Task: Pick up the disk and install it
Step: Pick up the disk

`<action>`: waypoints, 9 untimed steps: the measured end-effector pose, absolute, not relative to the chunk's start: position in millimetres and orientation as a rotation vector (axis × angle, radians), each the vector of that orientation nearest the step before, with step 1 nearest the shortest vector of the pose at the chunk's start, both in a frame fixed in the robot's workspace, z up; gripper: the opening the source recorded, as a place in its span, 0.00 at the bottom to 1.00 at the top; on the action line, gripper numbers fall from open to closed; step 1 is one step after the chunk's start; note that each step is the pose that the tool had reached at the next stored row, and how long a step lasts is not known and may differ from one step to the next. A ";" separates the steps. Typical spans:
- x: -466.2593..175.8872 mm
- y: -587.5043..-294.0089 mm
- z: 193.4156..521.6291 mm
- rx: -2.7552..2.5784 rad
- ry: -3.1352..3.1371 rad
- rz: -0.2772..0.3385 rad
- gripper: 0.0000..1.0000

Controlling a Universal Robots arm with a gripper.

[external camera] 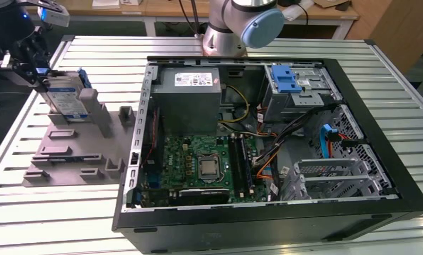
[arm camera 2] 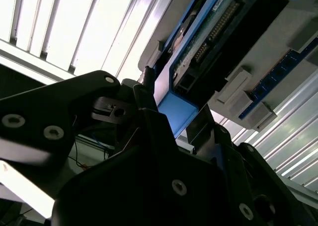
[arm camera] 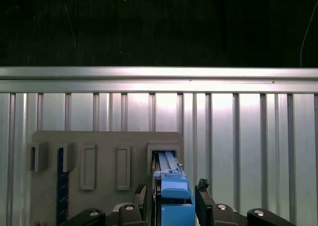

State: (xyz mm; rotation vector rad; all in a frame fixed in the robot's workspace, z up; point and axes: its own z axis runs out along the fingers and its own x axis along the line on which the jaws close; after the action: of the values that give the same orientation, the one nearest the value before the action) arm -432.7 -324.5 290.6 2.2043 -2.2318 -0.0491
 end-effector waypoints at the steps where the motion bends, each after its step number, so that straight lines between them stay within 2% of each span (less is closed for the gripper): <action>1: -432.7 -324.5 290.6 2.204 -2.232 -0.049 0.51; 9: -432.7 -324.5 290.5 2.204 -2.231 -0.048 0.49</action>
State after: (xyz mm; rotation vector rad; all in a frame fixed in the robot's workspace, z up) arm -432.7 -324.5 290.5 2.2037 -2.2315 -0.0484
